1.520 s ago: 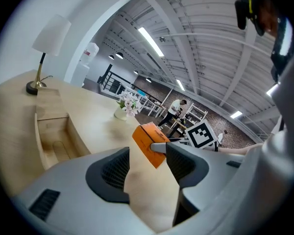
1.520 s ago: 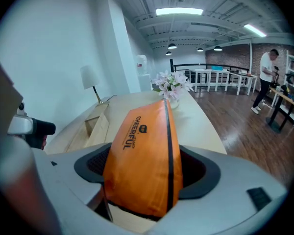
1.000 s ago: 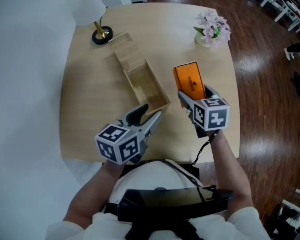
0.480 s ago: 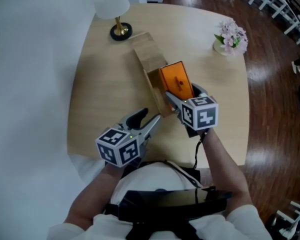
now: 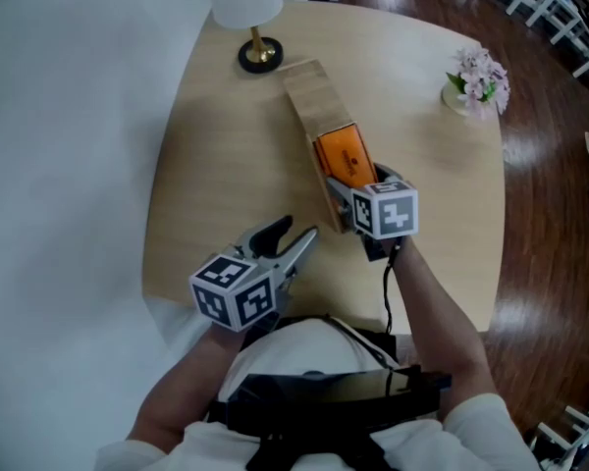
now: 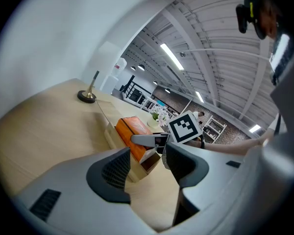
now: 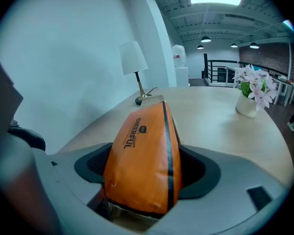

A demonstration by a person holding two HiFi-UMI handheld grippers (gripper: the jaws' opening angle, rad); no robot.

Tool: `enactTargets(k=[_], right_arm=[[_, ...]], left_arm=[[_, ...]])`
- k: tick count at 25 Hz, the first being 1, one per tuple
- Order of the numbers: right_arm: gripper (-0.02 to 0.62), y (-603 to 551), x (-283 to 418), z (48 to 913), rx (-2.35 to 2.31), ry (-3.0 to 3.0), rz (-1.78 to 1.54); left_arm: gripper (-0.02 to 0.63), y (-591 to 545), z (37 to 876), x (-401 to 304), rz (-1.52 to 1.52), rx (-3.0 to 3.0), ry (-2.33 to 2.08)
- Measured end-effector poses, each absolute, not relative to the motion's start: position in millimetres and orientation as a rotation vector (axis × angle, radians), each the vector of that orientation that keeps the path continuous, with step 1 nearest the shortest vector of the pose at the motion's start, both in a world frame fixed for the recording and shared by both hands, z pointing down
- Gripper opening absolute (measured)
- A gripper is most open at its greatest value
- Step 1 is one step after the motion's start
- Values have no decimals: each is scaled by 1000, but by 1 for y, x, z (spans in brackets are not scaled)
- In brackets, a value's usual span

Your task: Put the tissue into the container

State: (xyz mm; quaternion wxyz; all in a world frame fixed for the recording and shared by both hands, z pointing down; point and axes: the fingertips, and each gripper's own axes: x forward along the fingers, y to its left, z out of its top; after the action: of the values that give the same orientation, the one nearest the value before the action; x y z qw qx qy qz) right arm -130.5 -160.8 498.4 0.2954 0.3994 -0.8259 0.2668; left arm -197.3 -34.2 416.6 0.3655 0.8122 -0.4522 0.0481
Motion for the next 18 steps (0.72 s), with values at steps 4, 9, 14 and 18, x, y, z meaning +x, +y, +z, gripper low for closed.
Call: enactTargets(k=[4,9,14,18], right_arm=[[413,-165,-132,504,1102,-2191,654],[413,-164,-134,506,1086,-2194,647],[413,-162,-126,495,1091,-2219,659],[413,-152,-104,476,1137,-2255,677]], left_arm=[[229,-32,418,-198,126,2086,-1153],[229,-32,417,-196,128,2086,-1144],[229,-32,415,-193,130,2091,-1140],[229,-28,417,-187,131,2089,-1131]])
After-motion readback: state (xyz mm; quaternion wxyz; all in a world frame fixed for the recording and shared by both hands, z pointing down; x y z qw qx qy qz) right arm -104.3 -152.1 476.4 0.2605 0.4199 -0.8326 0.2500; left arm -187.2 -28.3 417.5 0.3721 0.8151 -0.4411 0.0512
